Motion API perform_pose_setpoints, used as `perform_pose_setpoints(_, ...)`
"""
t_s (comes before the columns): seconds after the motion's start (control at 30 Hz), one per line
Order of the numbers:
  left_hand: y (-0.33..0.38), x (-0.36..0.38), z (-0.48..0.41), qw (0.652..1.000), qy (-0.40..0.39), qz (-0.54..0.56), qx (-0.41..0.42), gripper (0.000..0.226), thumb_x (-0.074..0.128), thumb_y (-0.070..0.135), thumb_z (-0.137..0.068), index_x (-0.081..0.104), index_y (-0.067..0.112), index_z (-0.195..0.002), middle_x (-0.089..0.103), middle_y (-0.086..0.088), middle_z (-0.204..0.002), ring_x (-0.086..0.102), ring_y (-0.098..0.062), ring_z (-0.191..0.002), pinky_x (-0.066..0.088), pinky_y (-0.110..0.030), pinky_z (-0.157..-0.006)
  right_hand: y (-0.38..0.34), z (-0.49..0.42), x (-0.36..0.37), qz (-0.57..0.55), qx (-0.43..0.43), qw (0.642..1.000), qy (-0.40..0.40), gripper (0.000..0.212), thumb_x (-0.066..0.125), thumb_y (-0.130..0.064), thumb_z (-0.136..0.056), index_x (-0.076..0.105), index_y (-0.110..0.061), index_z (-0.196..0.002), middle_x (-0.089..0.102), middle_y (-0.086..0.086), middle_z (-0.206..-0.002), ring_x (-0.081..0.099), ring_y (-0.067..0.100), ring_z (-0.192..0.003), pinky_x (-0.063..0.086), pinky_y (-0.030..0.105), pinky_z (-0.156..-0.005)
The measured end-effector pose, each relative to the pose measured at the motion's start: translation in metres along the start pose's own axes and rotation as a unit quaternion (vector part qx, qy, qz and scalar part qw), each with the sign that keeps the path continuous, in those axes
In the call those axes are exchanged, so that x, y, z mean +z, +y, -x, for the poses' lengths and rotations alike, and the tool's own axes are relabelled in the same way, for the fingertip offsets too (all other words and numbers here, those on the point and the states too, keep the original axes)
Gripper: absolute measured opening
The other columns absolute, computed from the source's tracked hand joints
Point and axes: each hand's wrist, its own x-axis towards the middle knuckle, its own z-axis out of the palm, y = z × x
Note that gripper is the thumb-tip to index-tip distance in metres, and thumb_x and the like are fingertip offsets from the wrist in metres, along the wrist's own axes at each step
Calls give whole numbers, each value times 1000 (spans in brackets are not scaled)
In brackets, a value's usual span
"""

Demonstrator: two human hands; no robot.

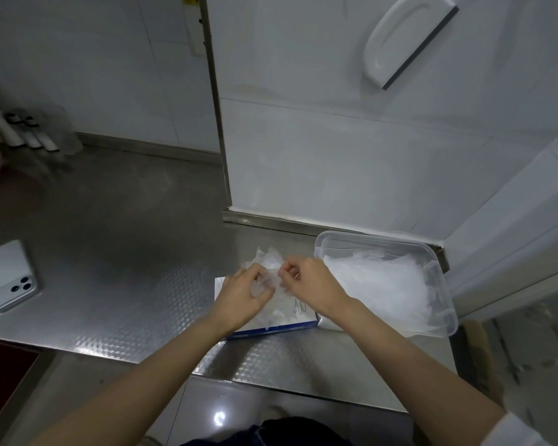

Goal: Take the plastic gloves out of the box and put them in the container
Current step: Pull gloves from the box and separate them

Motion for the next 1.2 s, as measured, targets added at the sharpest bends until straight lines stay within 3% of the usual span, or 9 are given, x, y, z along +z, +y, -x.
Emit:
perform_pose_setpoints(0.17, 2, -2, -5, 999, 34, 35, 7, 13, 57, 27, -93, 65, 22, -83, 65, 9, -85, 56, -7, -88, 42, -27, -83, 2, 1, 2, -19, -2, 1000, -18, 19, 59, -33, -92, 67, -15, -93, 72, 0, -85, 67, 11, -78, 55, 32, -78)
perform_pose_setpoints(0.27, 3, -1, -6, 999, 39, 36, 9, 3, 67, 24, -86, 65, 21, -87, 64, 12, -88, 56, -6, -91, 41, -24, -83, 2, 0, 3, 7, -15, 1000, -19, 21, 60, -32, -91, 70, -14, -94, 72, 1, -85, 66, 12, -78, 54, 33, -77)
perform_pose_setpoints(0.43, -3, 9, -4, 998, 0, -57, -41, 29, 71, 26, -81, 55, 19, -104, 56, 9, -101, 51, -14, -101, 41, -34, -93, -6, 0, 0, 5, -18, 1000, 2, 15, 55, -21, -95, 67, -12, -92, 71, 3, -82, 67, 12, -75, 55, 30, -77)
perform_pose_setpoints(0.73, -13, 13, -13, 993, -25, -89, -71, 26, 71, 22, -80, 49, 21, -93, 60, 2, -103, 56, -20, -95, 44, -28, -77, -4, -1, -11, 19, -8, 998, 63, 18, 50, -11, -96, 65, -8, -87, 66, -1, -77, 62, 7, -69, 54, 30, -73)
perform_pose_setpoints(1.03, -18, 9, -18, 990, -42, -120, -59, 19, 69, 34, -81, 57, 25, -92, 63, 6, -99, 58, -13, -90, 48, -27, -81, -1, -5, -22, 7, 12, 992, 122, 17, 48, -13, -98, 64, -9, -94, 61, -6, -76, 58, 6, -68, 47, 17, -67)
perform_pose_setpoints(1.2, -23, 10, -11, 983, -53, -174, -19, 21, 60, 38, -88, 60, 17, -92, 63, 0, -96, 52, -14, -85, 40, -27, -75, -3, -4, -26, -13, 23, 997, 68, 17, 57, -27, -93, 61, -12, -101, 64, -4, -82, 63, 13, -82, 50, 28, -77)
